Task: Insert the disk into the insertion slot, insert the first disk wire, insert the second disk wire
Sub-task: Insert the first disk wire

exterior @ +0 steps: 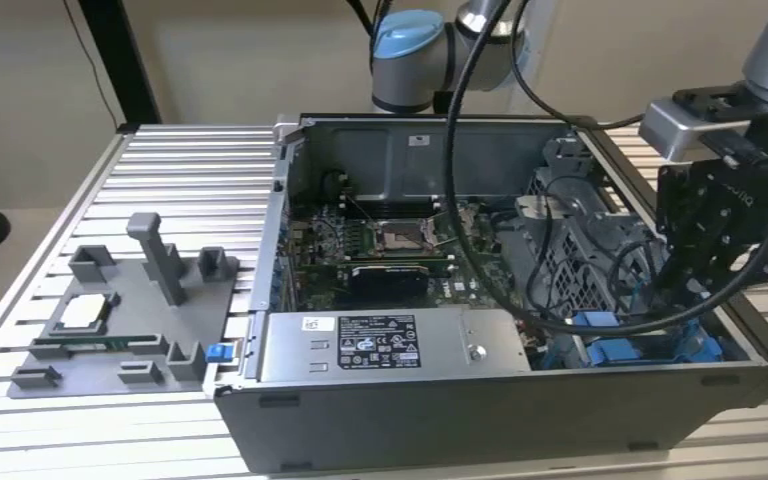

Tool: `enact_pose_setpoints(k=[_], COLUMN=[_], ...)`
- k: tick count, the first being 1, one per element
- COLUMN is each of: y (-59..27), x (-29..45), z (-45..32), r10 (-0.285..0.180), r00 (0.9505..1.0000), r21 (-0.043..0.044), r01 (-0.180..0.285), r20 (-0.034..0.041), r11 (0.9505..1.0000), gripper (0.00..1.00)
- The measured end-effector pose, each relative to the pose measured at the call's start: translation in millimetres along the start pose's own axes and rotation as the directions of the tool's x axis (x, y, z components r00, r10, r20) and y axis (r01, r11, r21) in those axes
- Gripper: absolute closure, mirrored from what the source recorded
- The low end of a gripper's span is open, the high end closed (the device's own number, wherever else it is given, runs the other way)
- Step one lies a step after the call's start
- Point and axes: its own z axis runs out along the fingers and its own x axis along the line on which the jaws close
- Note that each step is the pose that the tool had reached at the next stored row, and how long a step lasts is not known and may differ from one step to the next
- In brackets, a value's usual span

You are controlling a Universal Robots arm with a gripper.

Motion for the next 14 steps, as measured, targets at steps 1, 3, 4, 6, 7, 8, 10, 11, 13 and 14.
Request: enact_pose_setpoints(k=[1,3,4,6,7,8,10,11,13,14], y=[-0.1,-0.3,-1.7,-9.5,-13.9,-18.2,-22.3,-22.6,-22.6,-22.9], x=[0.1,-0.5,-0.9,-1.3,-1.5,-1.9,-3.1,-3.4,-3.3,-3.4], z=[-3.8,-6.1,-6.0,-6.0,-5.8,-5.8,-5.7,-5.6,-5.7,-5.5], r10=[0.000,0.000,0.000,0.000,0.000,0.000,0.000,0.000,0.000,0.000], r00=[1.0000,1.0000,1.0000,1.0000,1.0000,1.0000,1.0000,1.0000,1.0000,1.0000], r21=[-0.0001,0.0000,-0.0001,0.0000,0.0000,0.0000,0.0000,-0.0001,-0.0001,0.0000], r01=[0.000,0.000,0.000,0.000,0.000,0.000,0.000,0.000,0.000,0.000], r20=[0.0002,0.0004,0.0005,0.0008,0.0018,0.0022,0.0039,0.0056,0.0063,0.0064], r11=[1.0000,1.0000,1.0000,1.0000,1.0000,1.0000,1.0000,1.0000,1.0000,1.0000], gripper=[1.00,1.00,1.00,1.00,1.00,1.00,1.00,1.00,0.00,0.00])
